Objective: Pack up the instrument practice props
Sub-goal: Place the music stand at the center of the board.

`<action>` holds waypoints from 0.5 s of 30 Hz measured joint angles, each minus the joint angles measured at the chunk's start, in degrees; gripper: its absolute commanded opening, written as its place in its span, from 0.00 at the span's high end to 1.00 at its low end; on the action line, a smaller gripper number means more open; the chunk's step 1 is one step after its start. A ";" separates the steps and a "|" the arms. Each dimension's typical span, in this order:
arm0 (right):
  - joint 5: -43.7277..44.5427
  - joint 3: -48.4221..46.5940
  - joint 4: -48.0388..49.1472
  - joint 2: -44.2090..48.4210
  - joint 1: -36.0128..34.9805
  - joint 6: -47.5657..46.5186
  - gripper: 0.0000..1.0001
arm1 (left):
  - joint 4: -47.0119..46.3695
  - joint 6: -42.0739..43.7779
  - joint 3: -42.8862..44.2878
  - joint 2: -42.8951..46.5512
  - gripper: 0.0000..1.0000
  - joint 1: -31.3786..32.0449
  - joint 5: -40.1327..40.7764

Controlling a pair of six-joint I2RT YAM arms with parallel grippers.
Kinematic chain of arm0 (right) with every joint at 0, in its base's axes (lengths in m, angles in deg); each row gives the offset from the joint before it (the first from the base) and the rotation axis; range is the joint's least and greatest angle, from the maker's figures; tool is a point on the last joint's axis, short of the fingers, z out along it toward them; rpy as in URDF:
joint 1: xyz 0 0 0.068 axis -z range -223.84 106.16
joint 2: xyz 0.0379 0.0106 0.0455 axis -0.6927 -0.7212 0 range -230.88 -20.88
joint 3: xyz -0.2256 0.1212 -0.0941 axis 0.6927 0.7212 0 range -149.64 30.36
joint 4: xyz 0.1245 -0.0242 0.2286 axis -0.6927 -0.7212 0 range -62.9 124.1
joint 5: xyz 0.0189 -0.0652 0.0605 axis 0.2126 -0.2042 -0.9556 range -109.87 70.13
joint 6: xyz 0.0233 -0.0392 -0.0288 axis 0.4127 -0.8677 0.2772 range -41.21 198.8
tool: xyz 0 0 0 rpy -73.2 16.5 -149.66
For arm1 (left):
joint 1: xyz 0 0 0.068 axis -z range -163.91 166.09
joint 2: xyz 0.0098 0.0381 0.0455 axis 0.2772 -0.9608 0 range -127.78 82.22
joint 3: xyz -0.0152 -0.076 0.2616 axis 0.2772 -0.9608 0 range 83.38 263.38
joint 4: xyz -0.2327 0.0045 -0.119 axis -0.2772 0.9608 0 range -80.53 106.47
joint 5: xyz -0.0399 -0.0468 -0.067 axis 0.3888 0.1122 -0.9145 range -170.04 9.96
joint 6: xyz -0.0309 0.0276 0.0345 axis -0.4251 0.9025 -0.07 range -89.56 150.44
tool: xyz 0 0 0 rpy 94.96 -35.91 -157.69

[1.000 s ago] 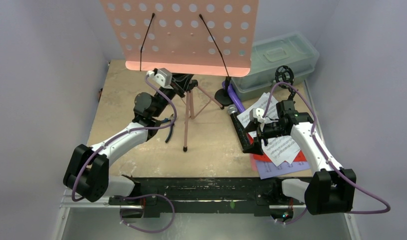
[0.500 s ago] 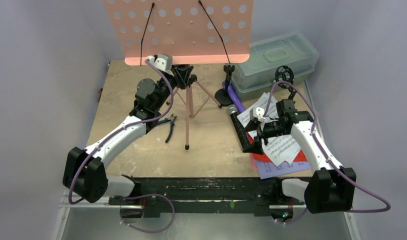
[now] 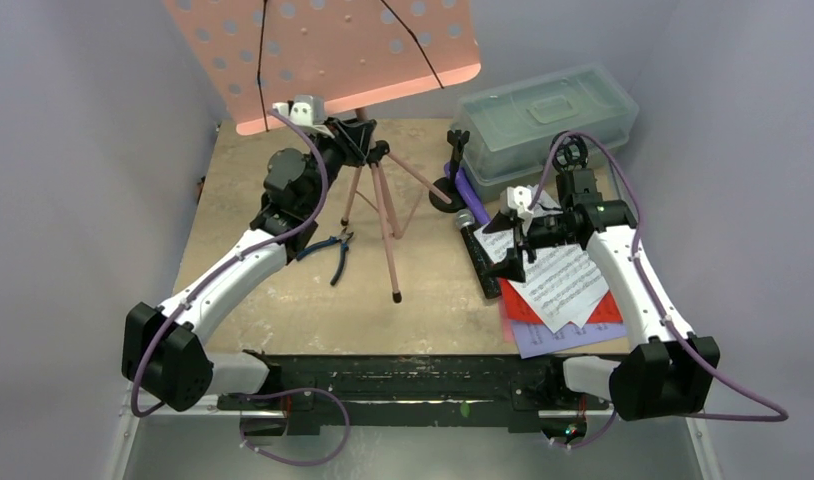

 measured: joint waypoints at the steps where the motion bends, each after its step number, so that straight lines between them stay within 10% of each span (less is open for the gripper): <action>1: 0.28 -1.20 0.79 -0.04 -0.57 1.14 0.01 | 0.50 -1.05 0.37 0.02 1.00 0.00 0.26; 15: 7.58 -18.56 23.45 -7.61 -12.07 31.30 0.03 | 11.61 -15.17 2.67 3.91 1.00 0.00 1.55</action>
